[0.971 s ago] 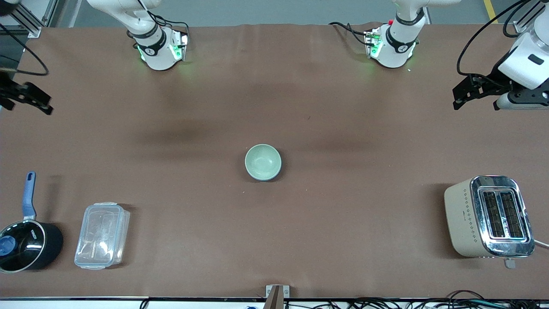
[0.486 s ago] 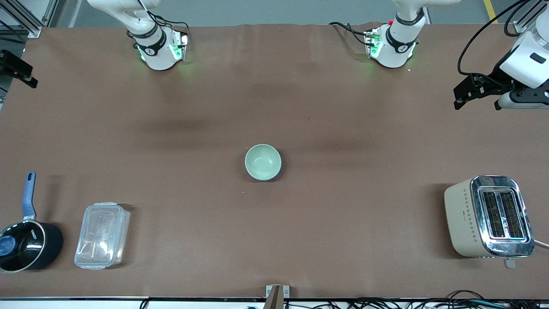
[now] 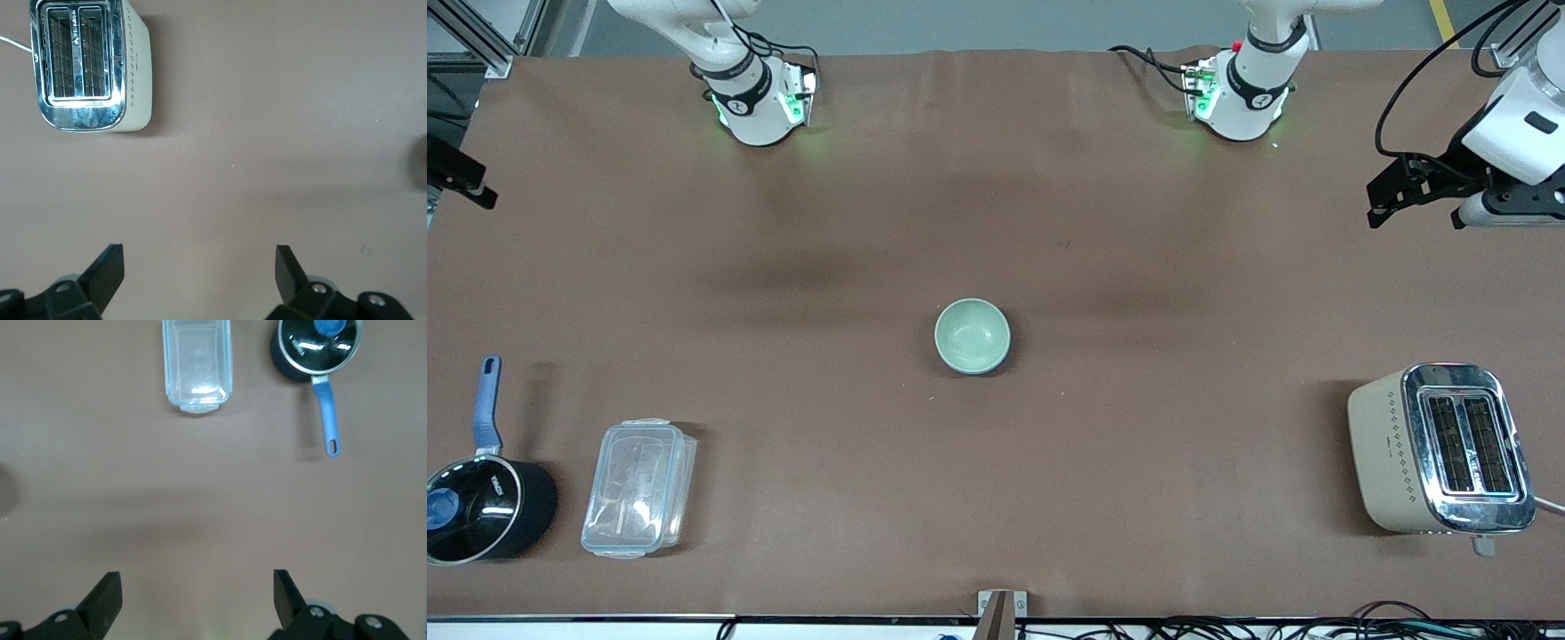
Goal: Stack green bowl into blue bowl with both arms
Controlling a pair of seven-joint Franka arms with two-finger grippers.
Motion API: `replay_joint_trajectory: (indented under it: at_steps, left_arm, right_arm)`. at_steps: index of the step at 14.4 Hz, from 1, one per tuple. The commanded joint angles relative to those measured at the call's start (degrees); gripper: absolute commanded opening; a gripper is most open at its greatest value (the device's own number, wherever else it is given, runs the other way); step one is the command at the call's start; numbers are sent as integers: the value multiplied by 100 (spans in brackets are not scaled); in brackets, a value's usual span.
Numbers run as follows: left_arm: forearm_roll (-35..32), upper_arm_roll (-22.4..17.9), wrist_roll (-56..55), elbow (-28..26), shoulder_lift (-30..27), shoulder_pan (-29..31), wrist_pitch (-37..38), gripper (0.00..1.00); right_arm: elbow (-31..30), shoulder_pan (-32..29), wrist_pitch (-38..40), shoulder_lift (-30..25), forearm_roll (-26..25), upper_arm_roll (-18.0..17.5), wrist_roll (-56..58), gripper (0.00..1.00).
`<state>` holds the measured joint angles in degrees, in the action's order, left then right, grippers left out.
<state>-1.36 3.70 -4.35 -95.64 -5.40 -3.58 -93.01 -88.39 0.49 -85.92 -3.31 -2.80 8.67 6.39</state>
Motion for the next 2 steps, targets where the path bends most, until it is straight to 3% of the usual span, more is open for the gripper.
replay_joint_trajectory:
  at_steps: [1,2]
  left_arm:
    - [57,-28,92,177,83,-2,37,100]
    - [57,-28,92,186,92,-2,37,100]
  right_arm:
    - [752,-110,304,594,-63,-41,38,100]
    - [796,-110,304,647,-63,-41,38,100]
